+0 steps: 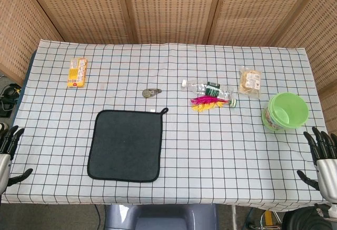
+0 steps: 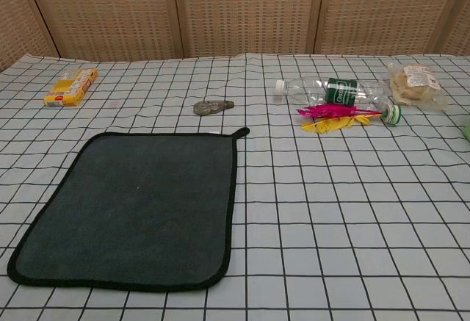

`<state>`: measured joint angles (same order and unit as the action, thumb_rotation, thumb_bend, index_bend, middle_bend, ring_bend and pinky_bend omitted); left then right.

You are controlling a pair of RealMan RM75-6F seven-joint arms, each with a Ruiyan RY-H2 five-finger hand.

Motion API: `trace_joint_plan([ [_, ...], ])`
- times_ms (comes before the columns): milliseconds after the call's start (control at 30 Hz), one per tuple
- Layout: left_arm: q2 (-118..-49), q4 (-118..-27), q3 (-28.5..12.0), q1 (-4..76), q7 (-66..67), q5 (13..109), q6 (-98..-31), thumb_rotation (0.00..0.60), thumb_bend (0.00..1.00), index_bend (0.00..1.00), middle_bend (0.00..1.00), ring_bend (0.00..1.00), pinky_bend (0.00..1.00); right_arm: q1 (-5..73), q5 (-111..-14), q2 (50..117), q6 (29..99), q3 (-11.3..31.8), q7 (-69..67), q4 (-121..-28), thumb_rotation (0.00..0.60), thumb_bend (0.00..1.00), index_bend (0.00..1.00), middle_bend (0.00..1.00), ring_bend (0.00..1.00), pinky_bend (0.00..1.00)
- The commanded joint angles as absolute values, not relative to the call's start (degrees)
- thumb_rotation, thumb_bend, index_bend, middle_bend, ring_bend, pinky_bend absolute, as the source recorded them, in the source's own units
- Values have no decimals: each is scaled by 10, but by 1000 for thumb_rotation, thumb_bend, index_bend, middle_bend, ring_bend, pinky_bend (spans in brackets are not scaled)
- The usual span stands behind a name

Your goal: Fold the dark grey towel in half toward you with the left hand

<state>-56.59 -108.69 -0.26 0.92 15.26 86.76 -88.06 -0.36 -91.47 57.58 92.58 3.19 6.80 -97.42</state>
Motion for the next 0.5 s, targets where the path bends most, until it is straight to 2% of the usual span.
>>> trace_joint_plan([
  [33, -567, -1085, -2, 11, 152, 868, -877, 600, 0, 0, 0, 0, 0, -4, -914, 576, 925, 32, 67, -974, 600, 0, 0, 0, 0, 0],
  [133, -569, -1083, -1, 18, 144, 865, -860, 600, 0, 0, 0, 0, 0, -4, -911, 575, 924, 32, 64, -972, 600, 0, 0, 0, 0, 0],
  [233, -551, -1094, 1, 52, 107, 864, -795, 600, 0, 0, 0, 0, 0, -3, -906, 575, 920, 34, 62, -971, 600, 0, 0, 0, 0, 0],
  [400, -553, -1086, -54, 145, 73, 799, -678, 600, 0, 0, 0, 0, 0, -1, -901, 570, 916, 36, 53, -978, 600, 0, 0, 0, 0, 0],
  [500, -582, -1048, -89, 219, 83, 747, -590, 600, 0, 0, 0, 0, 0, -2, -893, 569, 916, 38, 54, -980, 600, 0, 0, 0, 0, 0],
])
